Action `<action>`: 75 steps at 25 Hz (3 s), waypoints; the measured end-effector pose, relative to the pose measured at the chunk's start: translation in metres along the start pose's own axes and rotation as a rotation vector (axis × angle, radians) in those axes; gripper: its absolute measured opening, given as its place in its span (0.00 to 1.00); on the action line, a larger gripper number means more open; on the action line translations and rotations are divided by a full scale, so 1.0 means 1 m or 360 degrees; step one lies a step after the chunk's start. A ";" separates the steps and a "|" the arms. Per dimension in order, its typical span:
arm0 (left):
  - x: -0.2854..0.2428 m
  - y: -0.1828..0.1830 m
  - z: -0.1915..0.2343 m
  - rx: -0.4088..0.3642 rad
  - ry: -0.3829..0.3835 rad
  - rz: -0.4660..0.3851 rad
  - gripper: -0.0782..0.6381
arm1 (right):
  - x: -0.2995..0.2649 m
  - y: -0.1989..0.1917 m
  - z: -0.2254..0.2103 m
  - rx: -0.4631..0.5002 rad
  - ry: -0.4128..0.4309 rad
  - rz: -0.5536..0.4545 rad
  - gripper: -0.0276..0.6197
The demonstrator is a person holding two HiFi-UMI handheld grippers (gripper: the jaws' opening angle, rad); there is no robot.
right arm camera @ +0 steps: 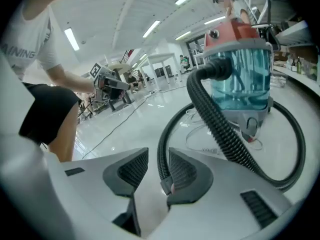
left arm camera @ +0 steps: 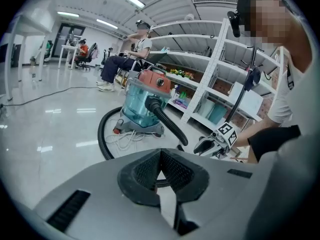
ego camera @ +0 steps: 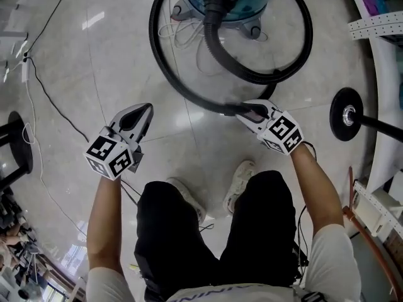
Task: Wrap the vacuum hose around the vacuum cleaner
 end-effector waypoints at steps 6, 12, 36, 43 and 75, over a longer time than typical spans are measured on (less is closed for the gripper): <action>0.052 0.100 -0.058 0.0004 -0.0035 0.0018 0.13 | 0.052 0.131 0.061 -0.0049 -0.0078 -0.0124 0.25; 0.112 0.225 -0.121 -0.0068 -0.0052 -0.0097 0.13 | 0.103 0.270 0.123 -0.0028 -0.0207 -0.0265 0.23; 0.393 0.469 -0.338 0.0033 -0.0111 -0.0484 0.13 | 0.301 0.615 0.389 -0.0120 -0.0796 -0.0776 0.06; 0.434 0.522 -0.397 -0.0115 -0.0137 -0.0611 0.13 | 0.361 0.645 0.446 -0.0144 -0.0852 -0.0885 0.06; 0.606 0.514 -0.579 -0.0426 -0.0278 -0.0689 0.13 | 0.508 0.605 0.641 -0.0165 -0.1048 -0.1178 0.06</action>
Point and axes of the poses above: the fingertips, and each gripper's own axes: x backward along the fingers, z to its left, y out of its top, the point moved 2 cm from there along x, backward along the fingers, and after that the axes turned 14 degrees about -z, right-handed, at the moved point
